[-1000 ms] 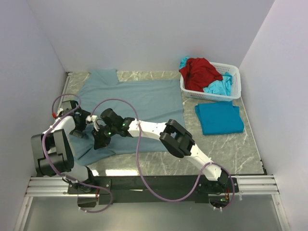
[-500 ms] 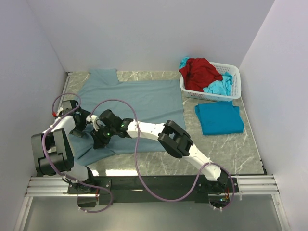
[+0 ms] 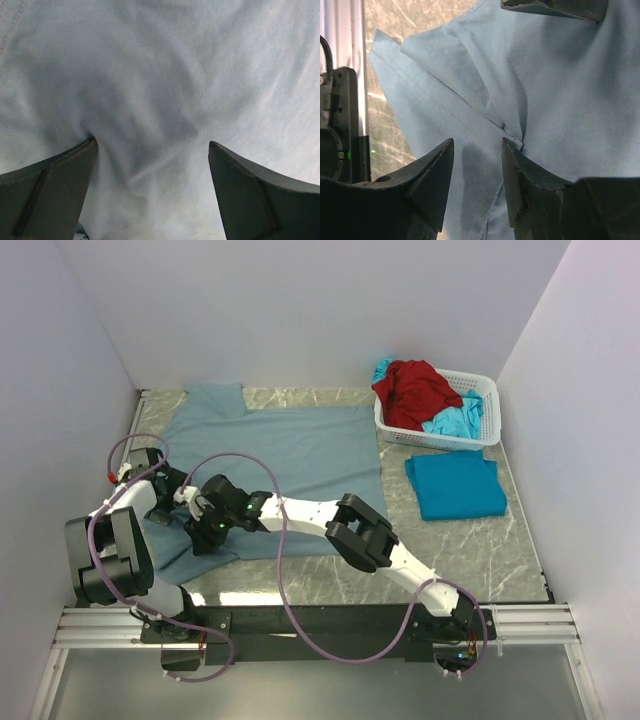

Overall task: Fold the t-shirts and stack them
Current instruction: Flatten the tshirt out

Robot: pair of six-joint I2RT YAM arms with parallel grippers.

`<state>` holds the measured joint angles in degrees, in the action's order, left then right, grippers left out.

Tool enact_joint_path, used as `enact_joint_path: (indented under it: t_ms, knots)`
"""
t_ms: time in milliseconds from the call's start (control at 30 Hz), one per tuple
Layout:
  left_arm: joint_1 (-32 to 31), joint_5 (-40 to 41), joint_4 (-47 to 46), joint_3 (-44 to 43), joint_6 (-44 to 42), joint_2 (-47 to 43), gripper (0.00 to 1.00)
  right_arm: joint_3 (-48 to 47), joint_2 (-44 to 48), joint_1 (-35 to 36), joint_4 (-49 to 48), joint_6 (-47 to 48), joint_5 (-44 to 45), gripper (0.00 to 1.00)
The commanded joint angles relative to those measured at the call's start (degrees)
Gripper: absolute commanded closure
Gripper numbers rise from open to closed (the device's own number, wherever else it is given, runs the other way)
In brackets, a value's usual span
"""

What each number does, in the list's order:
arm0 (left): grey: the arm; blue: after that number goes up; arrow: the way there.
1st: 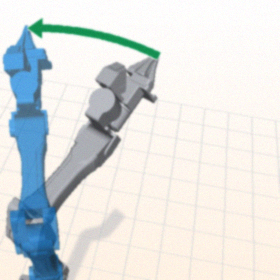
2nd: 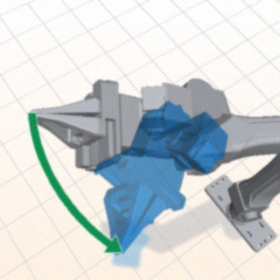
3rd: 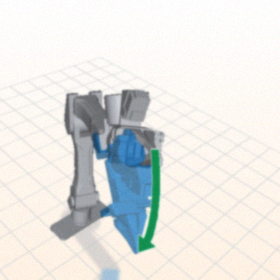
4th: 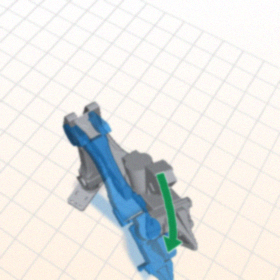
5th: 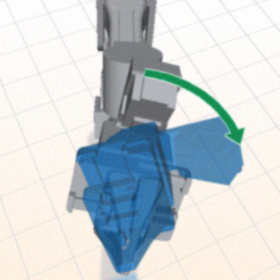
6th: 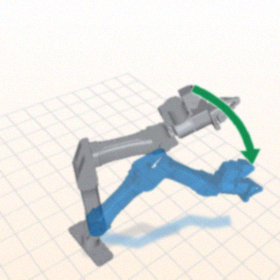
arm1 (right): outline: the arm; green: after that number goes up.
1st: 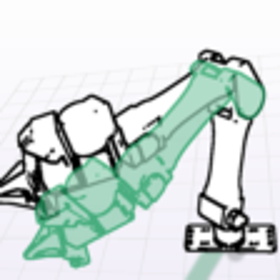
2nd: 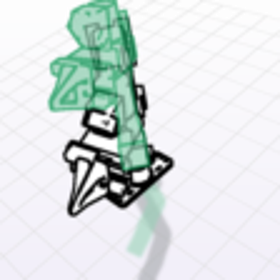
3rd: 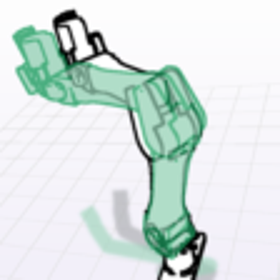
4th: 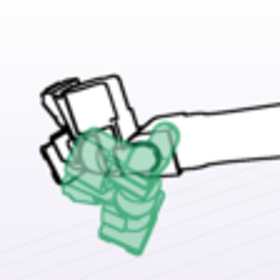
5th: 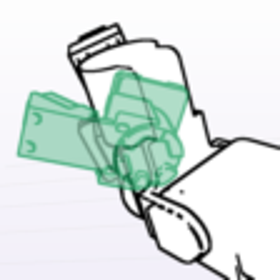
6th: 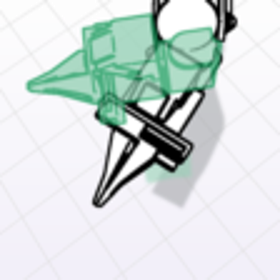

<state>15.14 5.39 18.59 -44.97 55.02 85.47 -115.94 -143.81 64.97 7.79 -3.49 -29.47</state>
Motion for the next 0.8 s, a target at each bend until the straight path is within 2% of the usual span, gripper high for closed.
enact_joint_path:
  t_ms: [0, 67, 100, 200, 267, 300, 400, 633, 700, 767]
  knots:
    - [0.24, 2.44, -0.22, -0.91, -1.41, 0.84, 0.01, -1.04, -0.51, 1.21, 3.98, 5.5, 2.93, 0.5]
    - [0.16, 1.91, -0.57, -1.08, -1.5, 1.19, 0.01, -0.34, -0.33, 2.08, 6.09, 8.3, 3.11, 0.57]
    - [0.16, 1.99, -0.4, -1.52, -1.5, 1.36, 0.0, 0.27, 0.1, 2.53, 6.53, 8.93, 4.24, 0.65]
    - [0.24, 2.96, 0.13, -2.31, -1.68, 2.07, 0.01, 2.91, 1.16, 3.85, 6.88, 10.51, 6.0, 0.75]
    - [0.24, 3.4, 0.04, -2.49, -1.76, 2.42, 0.01, 5.89, 3.0, 4.2, 6.1, 10.43, 6.18, 0.83]
    - [0.16, 3.49, -0.39, -2.49, -1.76, 2.51, 0.0, 7.21, 3.79, 4.29, 5.57, 10.26, 6.36, 0.91]
    - [0.16, 3.75, -0.31, -3.01, -1.68, 3.47, 0.01, 13.62, 8.09, 4.46, 0.14, 9.03, 6.53, 1.0]
    - [0.16, 4.46, -0.31, -4.07, -2.11, 5.05, 0.01, 29.16, 19.6, 4.55, -7.62, 5.52, 4.69, 1.0]
    - [0.16, 4.37, -0.31, -4.34, -2.2, 5.41, 0.01, 32.25, 22.41, 4.55, -12.08, 4.81, 2.68, 1.0]
    - [0.24, 4.19, -0.4, -4.34, -2.03, 5.58, 0.01, 34.46, 23.39, 4.55, -12.63, 4.1, 1.62, 1.0]
